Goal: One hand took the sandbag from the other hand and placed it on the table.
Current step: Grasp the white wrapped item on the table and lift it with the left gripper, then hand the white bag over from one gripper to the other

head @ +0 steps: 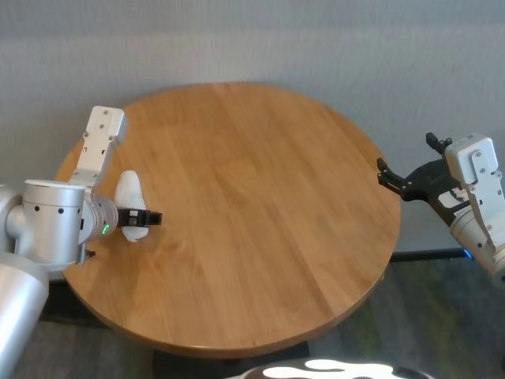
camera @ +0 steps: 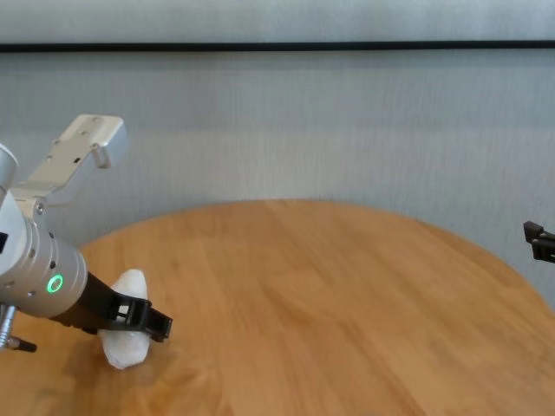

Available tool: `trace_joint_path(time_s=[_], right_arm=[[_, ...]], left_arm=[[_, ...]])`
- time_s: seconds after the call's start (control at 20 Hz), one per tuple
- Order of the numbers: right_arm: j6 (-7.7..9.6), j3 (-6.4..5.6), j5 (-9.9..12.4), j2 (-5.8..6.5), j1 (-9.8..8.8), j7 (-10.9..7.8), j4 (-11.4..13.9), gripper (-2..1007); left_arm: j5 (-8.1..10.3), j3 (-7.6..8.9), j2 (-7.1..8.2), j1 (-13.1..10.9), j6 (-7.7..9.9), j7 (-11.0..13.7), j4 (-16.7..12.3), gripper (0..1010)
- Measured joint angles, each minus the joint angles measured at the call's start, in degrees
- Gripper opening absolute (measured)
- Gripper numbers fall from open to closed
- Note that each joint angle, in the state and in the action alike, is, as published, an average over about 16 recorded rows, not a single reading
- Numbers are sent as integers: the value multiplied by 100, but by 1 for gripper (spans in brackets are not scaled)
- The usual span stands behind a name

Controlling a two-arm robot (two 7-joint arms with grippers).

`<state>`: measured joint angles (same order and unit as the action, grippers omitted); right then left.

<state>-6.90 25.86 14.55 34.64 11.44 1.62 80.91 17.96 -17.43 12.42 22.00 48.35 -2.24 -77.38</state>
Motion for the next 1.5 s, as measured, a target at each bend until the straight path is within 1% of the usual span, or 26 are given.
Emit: trace_joint_path(time_s=[0.4, 0.6, 1.05, 1.5], right_arm=[[0, 0, 0, 0, 0, 0, 0, 1000], [0, 0, 0, 0, 0, 0, 0, 1000], [0, 0, 0, 0, 0, 0, 0, 1000], [0, 0, 0, 0, 0, 0, 0, 1000]], left_arm=[[0, 0, 2, -6, -21, -20, -10, 747], [-1, 0, 2, -8, -28, -24, -14, 693], [-1, 0, 2, -12, -35, -31, -19, 633], [-2, 1, 2, -15, -39, -34, -22, 603]])
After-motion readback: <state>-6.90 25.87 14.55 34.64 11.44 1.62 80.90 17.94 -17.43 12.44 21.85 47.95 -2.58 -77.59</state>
